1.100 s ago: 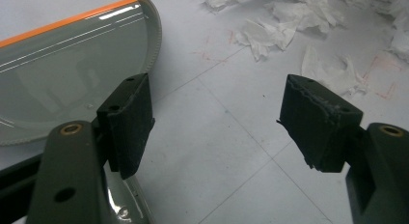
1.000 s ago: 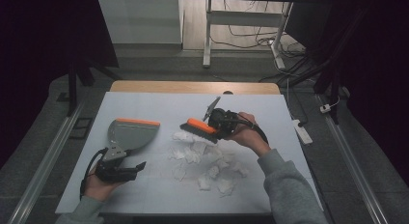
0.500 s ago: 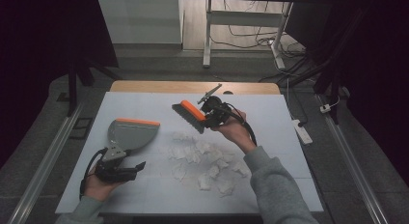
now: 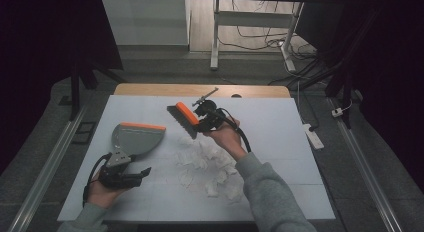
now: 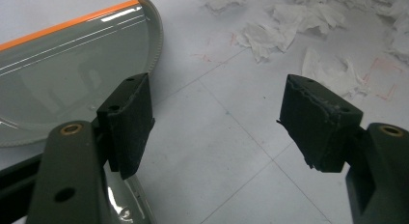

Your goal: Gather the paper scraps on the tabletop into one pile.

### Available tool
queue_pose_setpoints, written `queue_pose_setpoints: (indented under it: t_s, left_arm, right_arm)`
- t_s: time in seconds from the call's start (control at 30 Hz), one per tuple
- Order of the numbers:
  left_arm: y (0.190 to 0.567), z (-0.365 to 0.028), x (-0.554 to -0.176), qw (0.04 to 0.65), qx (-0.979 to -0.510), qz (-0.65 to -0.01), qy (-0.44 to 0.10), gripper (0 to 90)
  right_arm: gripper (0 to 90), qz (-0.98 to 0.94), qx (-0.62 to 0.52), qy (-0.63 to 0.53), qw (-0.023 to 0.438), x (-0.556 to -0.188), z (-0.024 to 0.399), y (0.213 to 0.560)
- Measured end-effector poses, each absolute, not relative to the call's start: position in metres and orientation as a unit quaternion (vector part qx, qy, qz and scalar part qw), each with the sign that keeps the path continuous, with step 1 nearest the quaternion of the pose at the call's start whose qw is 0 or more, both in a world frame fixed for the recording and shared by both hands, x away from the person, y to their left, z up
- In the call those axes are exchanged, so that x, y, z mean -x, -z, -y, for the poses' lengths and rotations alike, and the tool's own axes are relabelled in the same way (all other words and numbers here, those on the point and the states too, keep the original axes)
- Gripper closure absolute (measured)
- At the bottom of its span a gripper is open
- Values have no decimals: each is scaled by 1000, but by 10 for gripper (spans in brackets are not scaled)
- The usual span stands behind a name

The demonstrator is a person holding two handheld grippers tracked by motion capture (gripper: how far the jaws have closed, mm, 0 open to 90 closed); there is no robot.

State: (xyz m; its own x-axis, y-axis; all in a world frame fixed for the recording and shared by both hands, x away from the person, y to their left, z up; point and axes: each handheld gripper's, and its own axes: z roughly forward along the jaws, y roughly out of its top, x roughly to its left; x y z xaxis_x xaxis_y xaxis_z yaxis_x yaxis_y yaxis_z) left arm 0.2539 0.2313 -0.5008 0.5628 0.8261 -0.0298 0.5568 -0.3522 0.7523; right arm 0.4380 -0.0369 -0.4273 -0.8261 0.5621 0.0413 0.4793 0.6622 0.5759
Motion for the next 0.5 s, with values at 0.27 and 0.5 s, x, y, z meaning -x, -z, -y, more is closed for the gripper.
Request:
queue_pose_setpoints:
  t_s: [0.27, 0.5]
  left_arm:
    - [502, -233, -254, 372, -801, -433, -180, 283]
    - [501, -234, -254, 374, -801, -431, -182, 283]
  right_arm:
    - [707, -882, -333, -334, -3, -449, 9, 458]
    - [707, -875, -367, -316, -18, -457, 22, 481]
